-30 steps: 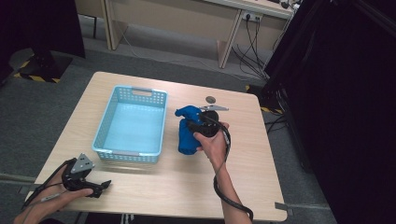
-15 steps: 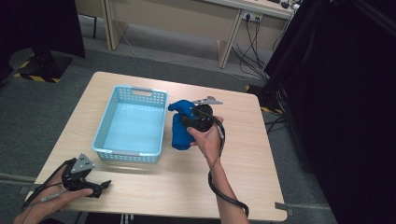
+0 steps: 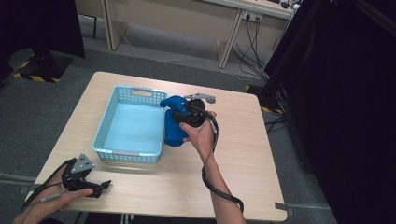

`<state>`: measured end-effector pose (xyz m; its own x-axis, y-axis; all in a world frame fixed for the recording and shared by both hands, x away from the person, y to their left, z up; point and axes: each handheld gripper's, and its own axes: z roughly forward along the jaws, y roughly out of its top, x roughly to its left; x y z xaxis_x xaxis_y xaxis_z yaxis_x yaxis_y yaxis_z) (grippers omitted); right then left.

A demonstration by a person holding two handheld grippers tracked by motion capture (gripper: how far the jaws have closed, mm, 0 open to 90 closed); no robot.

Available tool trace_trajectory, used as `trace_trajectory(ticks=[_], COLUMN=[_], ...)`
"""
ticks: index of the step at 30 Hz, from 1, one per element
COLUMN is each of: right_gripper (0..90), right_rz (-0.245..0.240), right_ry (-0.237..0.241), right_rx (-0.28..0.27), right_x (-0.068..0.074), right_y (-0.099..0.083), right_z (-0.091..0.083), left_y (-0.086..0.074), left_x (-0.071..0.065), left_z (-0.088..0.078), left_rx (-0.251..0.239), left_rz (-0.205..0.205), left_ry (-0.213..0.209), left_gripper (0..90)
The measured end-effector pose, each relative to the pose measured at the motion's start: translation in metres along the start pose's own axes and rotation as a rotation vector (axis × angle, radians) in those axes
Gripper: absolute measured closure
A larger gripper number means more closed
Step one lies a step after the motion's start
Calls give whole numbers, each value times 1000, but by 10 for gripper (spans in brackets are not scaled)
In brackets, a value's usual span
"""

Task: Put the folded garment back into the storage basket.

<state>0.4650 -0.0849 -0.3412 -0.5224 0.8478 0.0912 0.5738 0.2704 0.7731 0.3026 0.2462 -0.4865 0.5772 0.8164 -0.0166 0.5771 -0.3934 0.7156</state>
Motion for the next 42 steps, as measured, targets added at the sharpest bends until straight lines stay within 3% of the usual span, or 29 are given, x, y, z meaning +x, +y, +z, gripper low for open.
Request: trace_trajectory(ticks=[26, 42], right_gripper=[541, 540], right_rz=[-33, -50], right_ry=[61, 92], right_rx=[-7, 13], right_x=[34, 55], right_y=[23, 32], right_z=[9, 24], left_y=[0, 0], left_x=[0, 0], left_z=[0, 0], left_rx=[0, 0], left_rz=[0, 1], left_ry=[0, -1], left_gripper=[0, 0])
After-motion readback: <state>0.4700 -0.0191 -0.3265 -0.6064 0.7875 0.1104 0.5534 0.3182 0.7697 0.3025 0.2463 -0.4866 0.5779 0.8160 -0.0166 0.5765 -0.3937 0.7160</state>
